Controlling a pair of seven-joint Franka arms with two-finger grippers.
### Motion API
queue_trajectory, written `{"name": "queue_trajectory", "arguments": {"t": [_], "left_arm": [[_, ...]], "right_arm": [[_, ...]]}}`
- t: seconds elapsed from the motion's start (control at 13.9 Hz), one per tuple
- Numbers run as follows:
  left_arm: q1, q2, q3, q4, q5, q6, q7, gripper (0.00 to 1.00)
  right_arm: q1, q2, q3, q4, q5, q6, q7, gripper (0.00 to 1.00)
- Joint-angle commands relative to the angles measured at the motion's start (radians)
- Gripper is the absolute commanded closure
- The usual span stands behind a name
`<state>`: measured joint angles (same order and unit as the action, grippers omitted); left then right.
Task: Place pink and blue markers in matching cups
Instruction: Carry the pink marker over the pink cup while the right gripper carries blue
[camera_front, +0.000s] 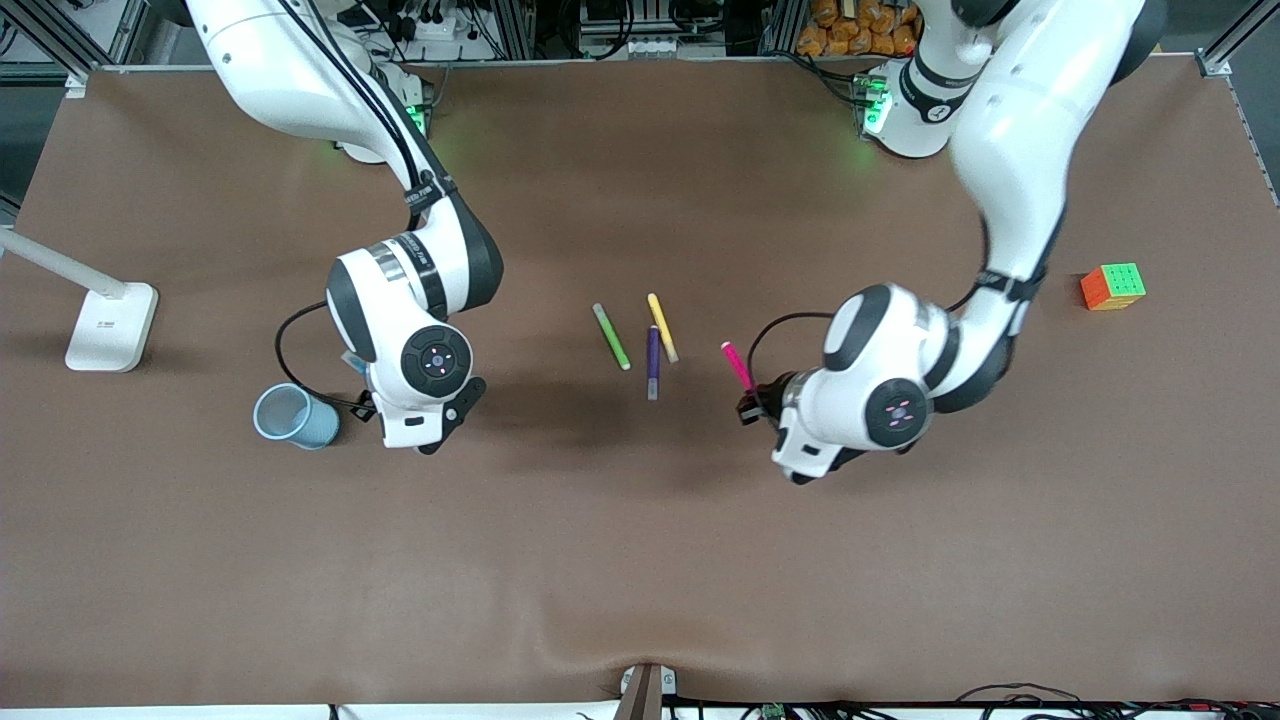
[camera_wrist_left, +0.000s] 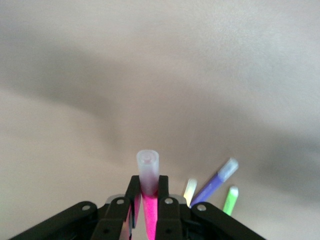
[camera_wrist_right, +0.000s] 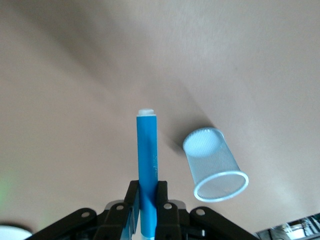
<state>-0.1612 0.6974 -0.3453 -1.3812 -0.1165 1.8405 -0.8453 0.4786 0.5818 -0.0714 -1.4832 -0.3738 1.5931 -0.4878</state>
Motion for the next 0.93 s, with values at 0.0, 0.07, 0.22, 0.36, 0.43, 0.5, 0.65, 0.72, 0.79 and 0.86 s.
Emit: {"name": "queue_trajectory", "arguments": {"t": [0.0,0.07,0.22,0.36,0.43,0.5,0.65,0.72,0.79,0.86], "left_arm": [[0.038,-0.151,0.011,-0.067,0.030,-0.098,0.003,1.00],[0.045,-0.195,0.009,-0.097,0.105,-0.104,0.008,1.00],[0.060,-0.271,0.008,-0.162,0.204,-0.103,0.012,1.00],[0.113,-0.335,0.005,-0.226,0.248,-0.087,0.017,1.00],[0.135,-0.373,0.002,-0.273,0.276,-0.058,0.035,1.00],[0.158,-0.412,0.002,-0.335,0.279,-0.009,0.063,1.00],[0.192,-0.507,0.002,-0.496,0.279,0.134,0.115,1.00],[0.212,-0.557,0.002,-0.575,0.281,0.210,0.144,1.00],[0.232,-0.591,0.002,-0.631,0.279,0.262,0.172,1.00],[0.253,-0.619,0.000,-0.678,0.281,0.302,0.199,1.00]], "right_arm": [[-0.029,-0.019,0.016,-0.008,-0.072,-0.057,-0.090,1.00],[-0.035,-0.020,0.016,-0.011,-0.109,-0.073,-0.107,1.00],[-0.060,-0.023,0.016,-0.017,-0.134,-0.079,-0.150,1.00],[-0.093,-0.042,0.016,-0.035,-0.157,-0.079,-0.181,1.00],[-0.115,-0.048,0.018,-0.043,-0.183,-0.078,-0.192,1.00],[-0.141,-0.048,0.019,-0.045,-0.192,-0.075,-0.204,1.00],[-0.202,-0.046,0.021,-0.045,-0.211,-0.055,-0.256,1.00],[-0.231,-0.046,0.022,-0.046,-0.214,-0.032,-0.282,1.00],[-0.250,-0.045,0.022,-0.052,-0.214,-0.007,-0.304,1.00],[-0.270,-0.045,0.024,-0.064,-0.214,0.019,-0.316,1.00]]}}
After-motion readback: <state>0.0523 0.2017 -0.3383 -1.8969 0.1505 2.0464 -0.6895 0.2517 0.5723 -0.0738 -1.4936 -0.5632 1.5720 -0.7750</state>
